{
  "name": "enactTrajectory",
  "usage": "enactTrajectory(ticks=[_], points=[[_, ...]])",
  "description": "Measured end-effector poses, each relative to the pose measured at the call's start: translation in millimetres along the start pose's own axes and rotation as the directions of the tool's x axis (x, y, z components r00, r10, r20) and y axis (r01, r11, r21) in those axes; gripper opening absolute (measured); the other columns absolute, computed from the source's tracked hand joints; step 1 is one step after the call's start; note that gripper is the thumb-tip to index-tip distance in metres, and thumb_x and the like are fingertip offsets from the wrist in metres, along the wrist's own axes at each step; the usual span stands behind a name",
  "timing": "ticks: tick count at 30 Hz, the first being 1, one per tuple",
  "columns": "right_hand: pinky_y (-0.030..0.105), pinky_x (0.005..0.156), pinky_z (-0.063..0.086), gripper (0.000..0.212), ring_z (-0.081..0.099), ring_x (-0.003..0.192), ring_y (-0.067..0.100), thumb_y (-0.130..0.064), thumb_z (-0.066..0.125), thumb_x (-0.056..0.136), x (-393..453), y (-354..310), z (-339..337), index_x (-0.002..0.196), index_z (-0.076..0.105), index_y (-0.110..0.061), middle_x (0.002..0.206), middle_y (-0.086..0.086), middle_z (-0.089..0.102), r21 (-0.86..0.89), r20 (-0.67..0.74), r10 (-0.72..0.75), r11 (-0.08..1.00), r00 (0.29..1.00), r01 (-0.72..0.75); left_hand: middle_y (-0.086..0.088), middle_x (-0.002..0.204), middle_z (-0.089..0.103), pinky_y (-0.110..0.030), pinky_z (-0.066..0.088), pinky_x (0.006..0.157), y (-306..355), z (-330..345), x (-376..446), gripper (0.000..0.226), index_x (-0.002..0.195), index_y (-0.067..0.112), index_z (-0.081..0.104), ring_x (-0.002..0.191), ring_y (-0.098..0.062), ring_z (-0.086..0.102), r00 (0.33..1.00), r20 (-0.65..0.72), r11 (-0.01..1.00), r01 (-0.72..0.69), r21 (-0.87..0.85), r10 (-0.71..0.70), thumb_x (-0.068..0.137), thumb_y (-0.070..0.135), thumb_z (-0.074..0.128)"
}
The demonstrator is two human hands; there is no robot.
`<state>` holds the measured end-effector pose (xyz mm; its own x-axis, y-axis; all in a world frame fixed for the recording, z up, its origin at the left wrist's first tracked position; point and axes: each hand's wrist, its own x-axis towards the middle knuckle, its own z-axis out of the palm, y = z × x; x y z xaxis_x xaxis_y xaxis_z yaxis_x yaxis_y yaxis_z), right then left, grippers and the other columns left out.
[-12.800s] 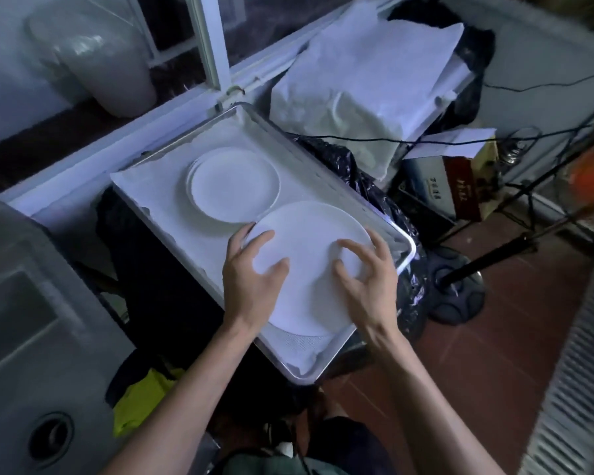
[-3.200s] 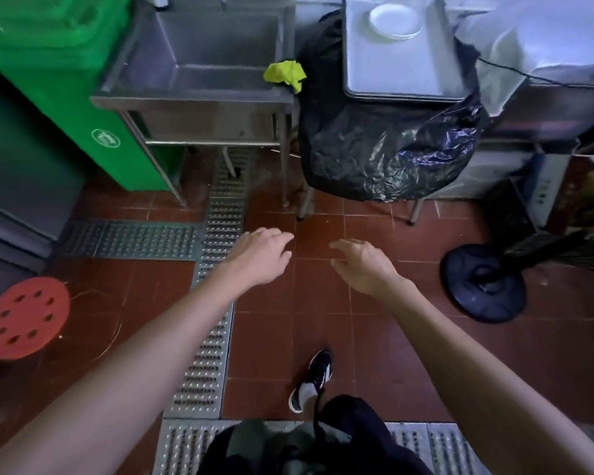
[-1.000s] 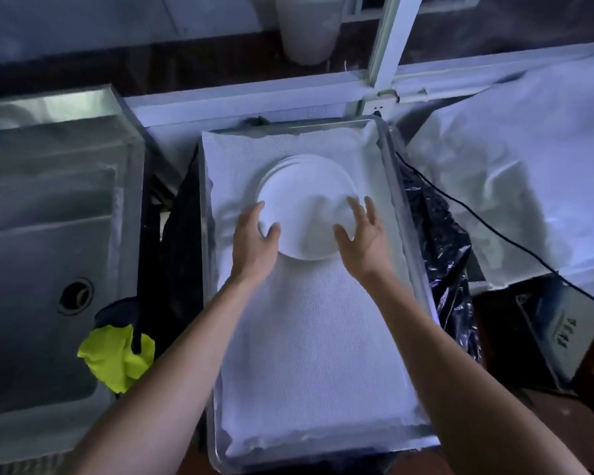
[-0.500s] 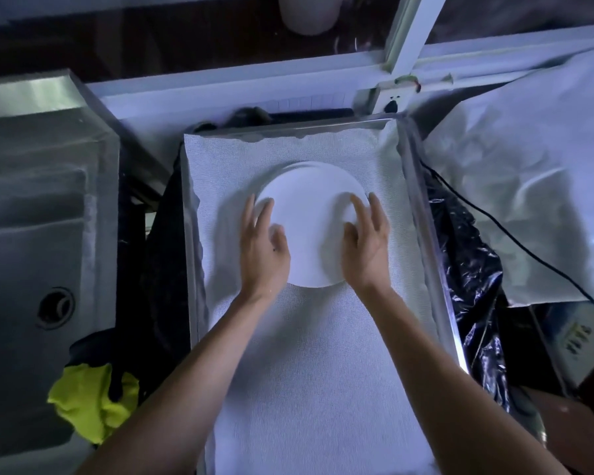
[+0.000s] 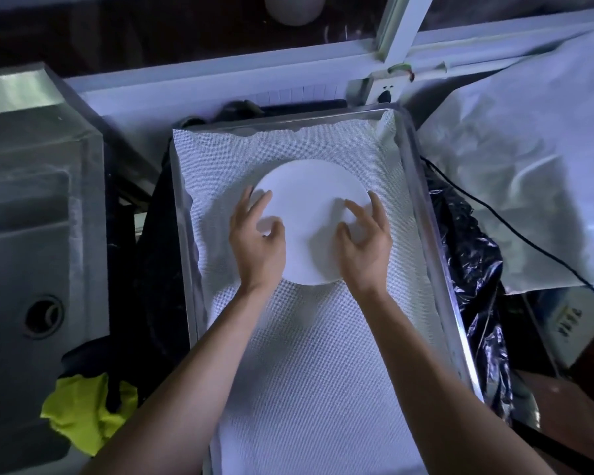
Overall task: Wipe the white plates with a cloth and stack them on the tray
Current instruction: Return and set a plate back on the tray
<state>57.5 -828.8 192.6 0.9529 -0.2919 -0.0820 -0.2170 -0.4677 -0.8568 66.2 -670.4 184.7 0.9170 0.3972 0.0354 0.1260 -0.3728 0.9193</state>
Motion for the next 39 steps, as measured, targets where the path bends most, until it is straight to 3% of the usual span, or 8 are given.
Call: enactTrajectory(ticks=[4,11,20,22,24,29,35,39], points=[[0.047,0.116,0.035,0.04,0.035,0.143,0.026,-0.019,0.062,0.089,-19.9,1.9,-7.9,0.129,0.066,-0.024,0.16,0.005,0.033,-0.002,-0.042,0.019,1.0,0.999,-0.019,-0.008,0.15,0.052,-0.029,0.04,0.11,6.2,-3.6,-9.3,0.04,0.124,0.007,0.071,0.132,-0.011,0.049,0.998,0.047,0.999,-0.033,0.039,0.031,0.084,-0.001,0.066],[0.035,0.114,0.032,0.031,0.036,0.14,0.029,-0.02,0.069,0.086,-59.5,5.6,-48.4,0.117,0.072,-0.024,0.156,0.008,0.036,-0.059,-0.163,0.055,0.996,0.985,-0.065,-0.01,0.151,0.05,0.003,0.022,0.097,30.3,3.9,-48.1,0.037,0.121,0.008,0.072,0.129,-0.023,0.048,0.967,0.215,0.975,-0.17,0.142,0.137,0.085,0.007,0.074],[0.027,0.114,0.025,0.029,0.03,0.141,0.021,-0.02,0.071,0.086,-141.1,23.9,-134.6,0.115,0.073,-0.027,0.158,0.004,0.034,-0.019,-0.434,0.182,0.977,0.882,-0.211,-0.001,0.149,0.05,0.006,0.022,0.094,82.6,34.4,-132.0,0.031,0.117,0.009,0.075,0.126,-0.006,0.041,0.865,0.447,0.96,-0.276,0.047,0.226,0.086,0.01,0.074],[0.028,0.114,0.026,0.03,0.033,0.139,0.023,-0.016,0.072,0.085,-166.1,30.8,-155.1,0.114,0.074,-0.025,0.157,0.006,0.036,0.005,-0.502,0.202,0.973,0.841,-0.231,0.0,0.149,0.05,0.005,0.022,0.095,93.7,40.6,-158.6,0.032,0.117,0.008,0.075,0.122,0.001,0.036,0.824,0.5,0.949,-0.316,0.013,0.267,0.085,0.009,0.074],[0.029,0.114,0.026,0.03,0.034,0.139,0.025,-0.016,0.073,0.086,-193.4,41.3,-175.8,0.115,0.074,-0.023,0.156,0.009,0.036,0.012,-0.552,0.223,0.965,0.803,-0.26,0.0,0.15,0.049,0.003,0.023,0.097,103.5,47.4,-187.1,0.032,0.117,0.009,0.074,0.125,-0.003,0.04,0.772,0.561,0.937,-0.349,-0.017,0.298,0.086,0.009,0.075],[0.033,0.113,0.023,0.028,0.031,0.143,0.029,-0.016,0.073,0.089,-274.5,71.8,-220.2,0.117,0.073,-0.019,0.157,0.012,0.035,0.062,-0.663,0.288,0.941,0.691,-0.333,-0.006,0.151,0.048,-0.027,0.036,0.111,119.2,59.9,-270.4,0.032,0.117,0.008,0.075,0.134,-0.027,0.046,0.614,0.702,0.895,-0.44,-0.075,0.361,0.085,0.011,0.076],[0.029,0.112,0.019,0.024,0.031,0.143,0.03,-0.014,0.071,0.088,-396.2,106.1,-258.0,0.112,0.075,-0.018,0.156,0.013,0.036,0.15,-0.762,0.362,0.905,0.536,-0.397,-0.008,0.15,0.05,-0.032,0.039,0.111,123.5,45.9,-389.6,0.032,0.116,0.008,0.075,0.134,-0.029,0.049,0.437,0.802,0.845,-0.514,-0.15,0.408,0.084,0.011,0.077],[0.042,0.113,0.032,0.022,0.035,0.14,0.031,-0.013,0.069,0.087,-486.6,124.9,-271.6,0.108,0.075,-0.017,0.152,0.012,0.04,0.24,-0.816,0.407,0.885,0.41,-0.399,-0.001,0.154,0.045,-0.028,0.038,0.104,115.8,23.8,-471.7,0.033,0.12,0.014,0.074,0.136,-0.024,0.045,0.3,0.86,0.812,-0.55,-0.197,0.412,0.088,0.02,0.074]])
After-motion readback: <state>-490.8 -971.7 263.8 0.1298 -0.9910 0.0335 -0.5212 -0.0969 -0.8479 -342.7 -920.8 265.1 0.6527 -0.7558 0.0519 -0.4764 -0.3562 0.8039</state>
